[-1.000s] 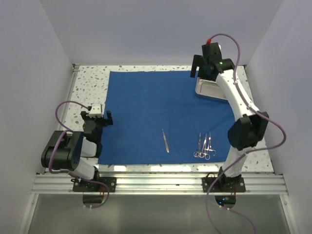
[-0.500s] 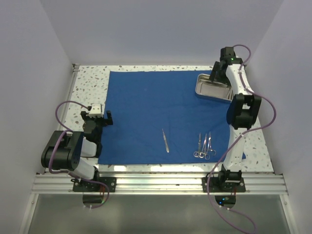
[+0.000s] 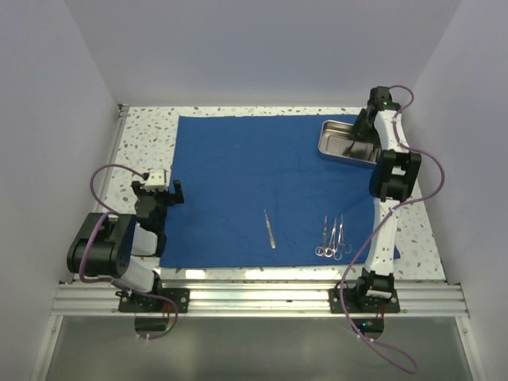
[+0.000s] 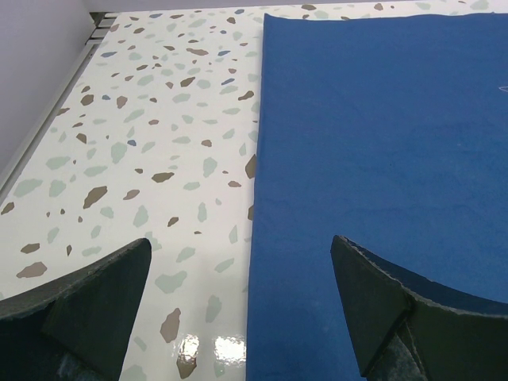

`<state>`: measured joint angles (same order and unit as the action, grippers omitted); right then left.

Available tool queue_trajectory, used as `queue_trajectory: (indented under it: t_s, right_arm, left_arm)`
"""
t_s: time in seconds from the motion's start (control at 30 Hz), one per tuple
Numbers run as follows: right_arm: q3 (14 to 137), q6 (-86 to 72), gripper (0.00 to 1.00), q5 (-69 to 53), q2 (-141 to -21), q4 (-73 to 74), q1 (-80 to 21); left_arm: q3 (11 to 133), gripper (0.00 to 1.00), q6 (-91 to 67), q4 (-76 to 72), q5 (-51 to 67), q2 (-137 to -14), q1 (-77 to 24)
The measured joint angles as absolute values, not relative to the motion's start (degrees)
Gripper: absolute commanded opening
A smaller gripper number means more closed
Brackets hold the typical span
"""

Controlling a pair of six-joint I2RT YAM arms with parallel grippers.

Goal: Open and lay out the surgical kit
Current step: Pick up the medical item from the container.

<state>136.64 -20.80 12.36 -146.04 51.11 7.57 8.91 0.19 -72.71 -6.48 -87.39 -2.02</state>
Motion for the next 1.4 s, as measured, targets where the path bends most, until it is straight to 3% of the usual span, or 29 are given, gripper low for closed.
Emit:
queue_trajectory:
  t_s: [0.6, 0.9, 1.2, 1.4]
  right_arm:
    - [139.0, -22.1, 0.69, 9.0, -148.6, 44.9, 8.3]
    - [138.8, -22.2, 0.55, 8.3, -148.7, 43.8, 8.3]
    - [135.2, -21.8, 0.54, 8.2, -147.5, 40.8, 8.3]
    - [133.1, -21.3, 0.42, 8.4, -146.4, 40.6, 8.3]
  left_arm:
    - [8.9, 1.00, 0.2, -72.8, -6.5, -87.4, -2.0]
    - [8.9, 1.00, 0.2, -72.7, -6.5, -87.4, -2.0]
    - [8.9, 1.00, 0.2, -72.8, -6.5, -87.4, -2.0]
    - [8.9, 1.00, 0.2, -72.8, -6.5, -87.4, -2.0]
